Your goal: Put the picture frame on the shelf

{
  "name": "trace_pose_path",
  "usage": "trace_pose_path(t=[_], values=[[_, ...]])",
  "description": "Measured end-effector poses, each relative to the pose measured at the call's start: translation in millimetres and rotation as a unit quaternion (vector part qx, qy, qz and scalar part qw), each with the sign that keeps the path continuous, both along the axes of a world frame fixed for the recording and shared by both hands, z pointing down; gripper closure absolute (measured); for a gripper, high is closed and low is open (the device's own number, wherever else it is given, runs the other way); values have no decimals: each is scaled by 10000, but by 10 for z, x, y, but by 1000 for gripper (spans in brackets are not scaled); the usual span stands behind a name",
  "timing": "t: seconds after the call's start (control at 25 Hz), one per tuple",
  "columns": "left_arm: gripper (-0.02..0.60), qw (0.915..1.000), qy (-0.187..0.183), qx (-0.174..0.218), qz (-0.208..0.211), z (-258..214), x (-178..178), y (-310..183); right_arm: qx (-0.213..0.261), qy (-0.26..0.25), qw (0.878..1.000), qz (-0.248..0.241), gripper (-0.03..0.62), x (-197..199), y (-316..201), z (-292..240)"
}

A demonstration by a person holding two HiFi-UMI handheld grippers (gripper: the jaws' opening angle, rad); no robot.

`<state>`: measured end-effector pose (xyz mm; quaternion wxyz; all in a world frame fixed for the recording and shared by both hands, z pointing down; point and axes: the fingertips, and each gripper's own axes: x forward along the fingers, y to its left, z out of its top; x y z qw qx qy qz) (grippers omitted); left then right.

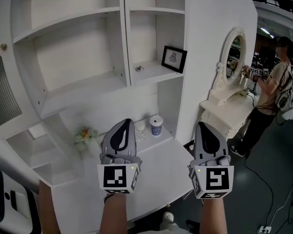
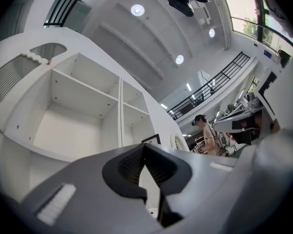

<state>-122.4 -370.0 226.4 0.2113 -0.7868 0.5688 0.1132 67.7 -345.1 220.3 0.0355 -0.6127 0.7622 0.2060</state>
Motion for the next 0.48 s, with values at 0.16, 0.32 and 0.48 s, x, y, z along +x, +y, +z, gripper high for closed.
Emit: trace_pose_path(t=[0.16, 0.32, 0.48], values=[[572, 10000, -17, -46, 68, 70, 39, 96, -93, 294, 9993, 193, 585, 39, 88, 124], [572, 10000, -62, 10, 69, 90, 78, 167, -46, 411, 9988, 273, 585, 61, 120, 146], [572, 10000, -71, 14, 66, 119, 132, 227, -48, 287, 9995, 107, 585, 97, 122, 222]])
